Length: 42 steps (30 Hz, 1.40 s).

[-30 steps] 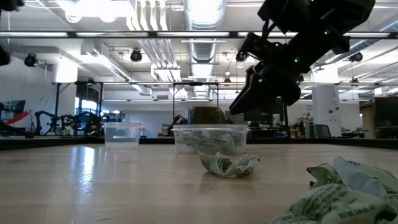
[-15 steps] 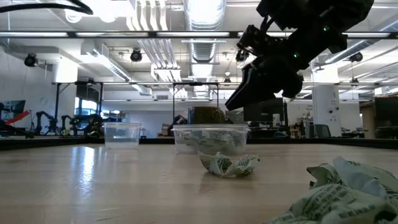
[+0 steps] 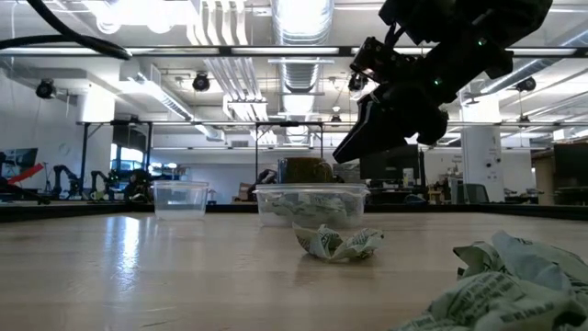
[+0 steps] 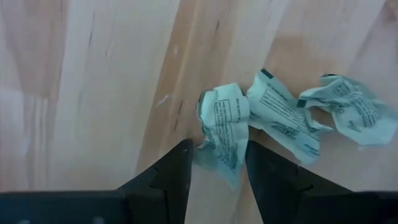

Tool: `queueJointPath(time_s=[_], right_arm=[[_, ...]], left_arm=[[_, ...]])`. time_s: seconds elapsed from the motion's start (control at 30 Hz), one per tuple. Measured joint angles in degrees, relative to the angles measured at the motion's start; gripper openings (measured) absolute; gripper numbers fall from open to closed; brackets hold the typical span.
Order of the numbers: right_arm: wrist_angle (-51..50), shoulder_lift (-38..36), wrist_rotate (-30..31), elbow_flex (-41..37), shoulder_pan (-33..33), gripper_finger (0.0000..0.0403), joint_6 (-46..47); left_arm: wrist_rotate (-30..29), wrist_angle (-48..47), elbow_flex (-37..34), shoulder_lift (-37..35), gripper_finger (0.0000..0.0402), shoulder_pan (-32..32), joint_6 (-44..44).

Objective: Pick and place Stevia / Truvia into bins
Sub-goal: Put the green stevia packet into the transparent container

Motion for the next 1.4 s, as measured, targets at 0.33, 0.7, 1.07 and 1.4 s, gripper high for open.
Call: queueJointPath(time_s=[0.33,0.7,1.07,1.4], right_arm=[[0.0,0.0,0.0,0.0,0.0,0.0104,0.1],[-0.6,0.0,0.1,0.0,0.3,0.0091,0.1],[-7.5,-0.6,0.1,0.0,0.7,0.0090,4.4],[-18.4,-3.6,0.1,0.0,3.6,0.0074,10.3]], left_arm=[[-0.3,-2.1,0.1,-0.1,0.0020,0.1,0.8],[-11.4,-8.5,1.2,-0.4,0.0012,7.0,11.7],[-36.7,-5.4,4.1,-1.6,0.0013,22.2,34.6],[-40.8,25.5,4.7,-1.8,0.0013,35.0,69.7]])
